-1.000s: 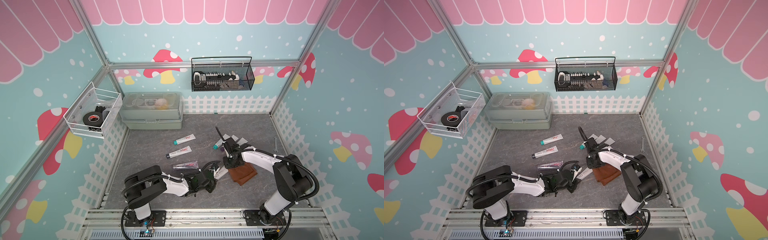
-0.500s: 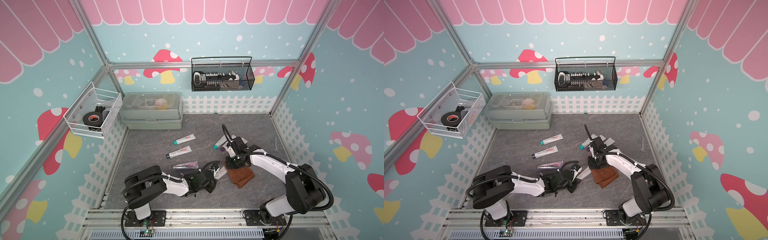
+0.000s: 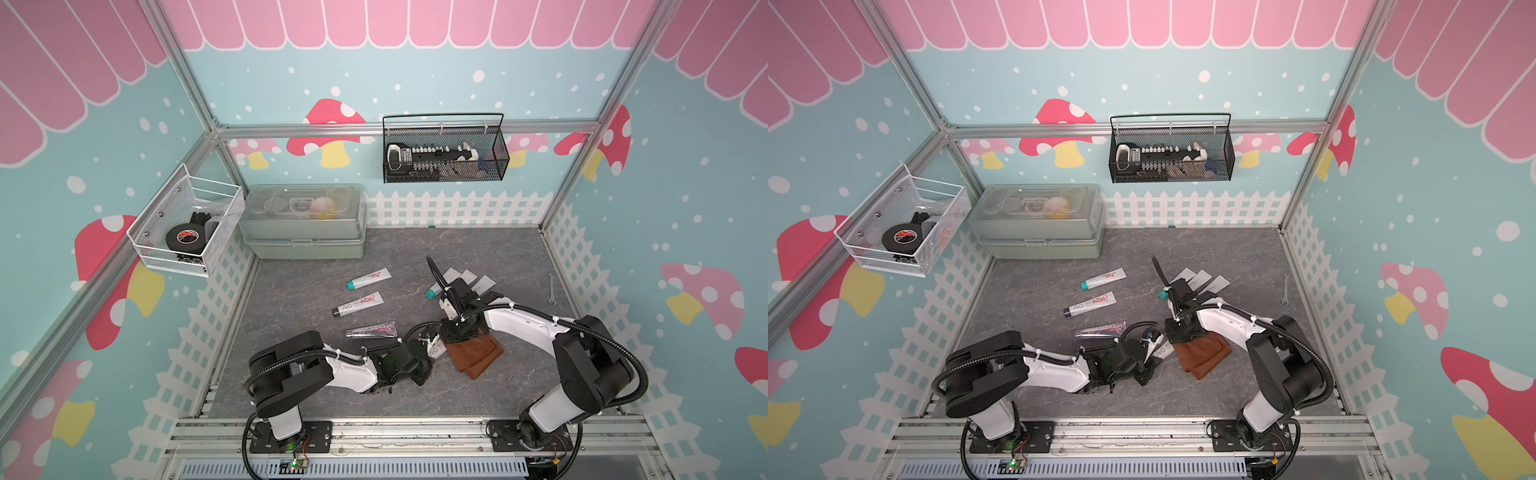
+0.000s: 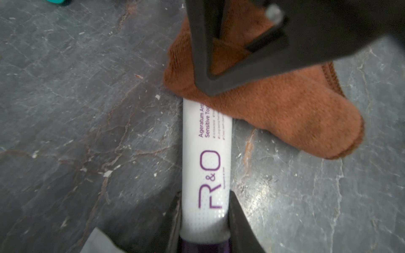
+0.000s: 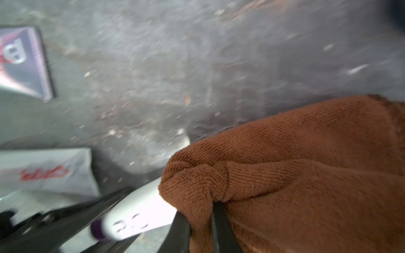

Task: Wipe the surface of the toothpaste tube
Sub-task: Wipe the dirt from the toothpaste tube.

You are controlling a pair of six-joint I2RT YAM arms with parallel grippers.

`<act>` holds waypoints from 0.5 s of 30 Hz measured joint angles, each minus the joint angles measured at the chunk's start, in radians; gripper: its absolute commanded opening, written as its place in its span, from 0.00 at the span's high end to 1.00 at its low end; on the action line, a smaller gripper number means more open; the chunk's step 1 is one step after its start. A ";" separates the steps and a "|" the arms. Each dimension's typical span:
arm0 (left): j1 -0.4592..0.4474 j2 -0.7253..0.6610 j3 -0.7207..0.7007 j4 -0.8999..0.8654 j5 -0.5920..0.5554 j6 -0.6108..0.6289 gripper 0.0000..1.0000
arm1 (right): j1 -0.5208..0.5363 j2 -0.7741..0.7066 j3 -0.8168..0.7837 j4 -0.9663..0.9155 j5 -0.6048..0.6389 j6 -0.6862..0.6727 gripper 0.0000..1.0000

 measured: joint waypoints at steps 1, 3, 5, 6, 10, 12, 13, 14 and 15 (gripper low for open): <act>0.000 0.000 0.000 0.000 0.000 0.000 0.82 | -0.004 0.004 0.000 0.004 0.027 0.003 0.87; 0.000 0.000 0.000 0.000 -0.003 0.000 0.82 | -0.018 0.011 0.000 0.014 0.071 0.006 0.87; 0.000 0.000 0.000 0.001 -0.004 0.000 0.82 | -0.040 0.024 0.000 0.023 0.107 0.008 0.87; 0.000 0.000 0.000 0.001 -0.004 0.001 0.82 | -0.052 0.032 0.000 0.028 0.122 0.008 0.87; 0.000 0.000 -0.002 0.001 -0.004 0.001 0.82 | -0.083 0.039 0.000 0.036 0.144 0.008 0.87; 0.000 0.000 -0.002 0.002 -0.004 0.001 0.82 | -0.091 0.029 -0.004 0.038 0.144 0.007 0.87; 0.000 0.000 -0.002 0.002 -0.004 0.001 0.82 | -0.095 0.018 -0.011 0.039 0.142 0.006 0.87; 0.000 0.000 -0.002 0.003 -0.004 0.001 0.82 | -0.099 0.003 -0.020 0.035 0.137 0.005 0.87; 0.000 0.000 -0.002 0.003 -0.004 0.000 0.82 | -0.103 -0.017 -0.030 0.029 0.124 0.004 0.87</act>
